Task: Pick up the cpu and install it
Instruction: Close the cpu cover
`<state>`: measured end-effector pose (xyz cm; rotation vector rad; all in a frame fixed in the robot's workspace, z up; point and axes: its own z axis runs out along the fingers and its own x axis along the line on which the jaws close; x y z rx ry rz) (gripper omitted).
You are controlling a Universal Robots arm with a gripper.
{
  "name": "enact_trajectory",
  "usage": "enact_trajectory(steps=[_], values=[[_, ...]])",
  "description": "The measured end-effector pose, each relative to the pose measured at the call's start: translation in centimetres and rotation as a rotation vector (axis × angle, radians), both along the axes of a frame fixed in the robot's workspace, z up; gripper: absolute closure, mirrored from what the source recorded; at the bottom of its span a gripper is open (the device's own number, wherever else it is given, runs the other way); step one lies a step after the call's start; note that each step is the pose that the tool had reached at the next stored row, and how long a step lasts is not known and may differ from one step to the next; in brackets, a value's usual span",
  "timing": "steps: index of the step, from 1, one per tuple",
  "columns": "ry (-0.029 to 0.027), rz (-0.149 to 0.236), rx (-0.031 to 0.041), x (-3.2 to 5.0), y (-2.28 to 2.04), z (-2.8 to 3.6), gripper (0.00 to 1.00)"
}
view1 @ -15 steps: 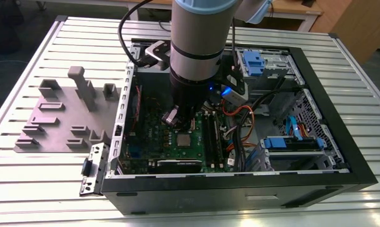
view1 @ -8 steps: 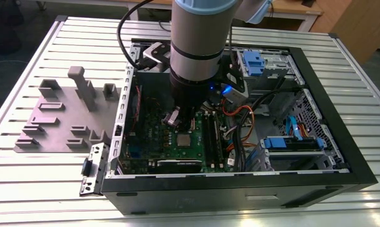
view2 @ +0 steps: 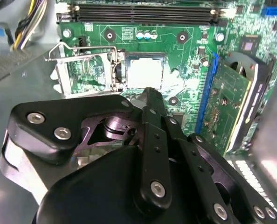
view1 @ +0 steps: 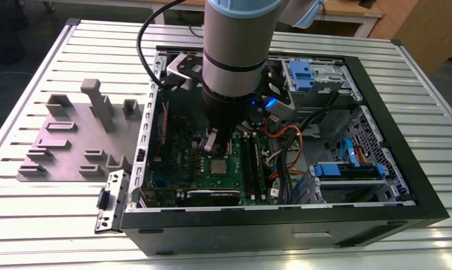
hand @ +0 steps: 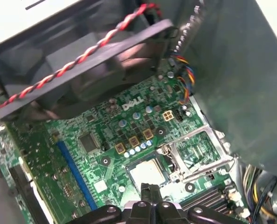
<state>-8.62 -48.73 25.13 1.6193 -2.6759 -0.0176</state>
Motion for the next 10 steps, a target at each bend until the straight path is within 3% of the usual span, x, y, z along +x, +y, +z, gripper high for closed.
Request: enact_trajectory(steps=[5, 7, 10], values=[[-0.0005, 0.071, 0.0, 0.0, 0.0, -0.02, 0.89], [-0.0011, 0.082, 0.0008, 0.08, 0.0, -0.02, 0.89], [-0.0014, 0.087, 0.0094, 0.68, 0.0, -0.02, 0.89]])
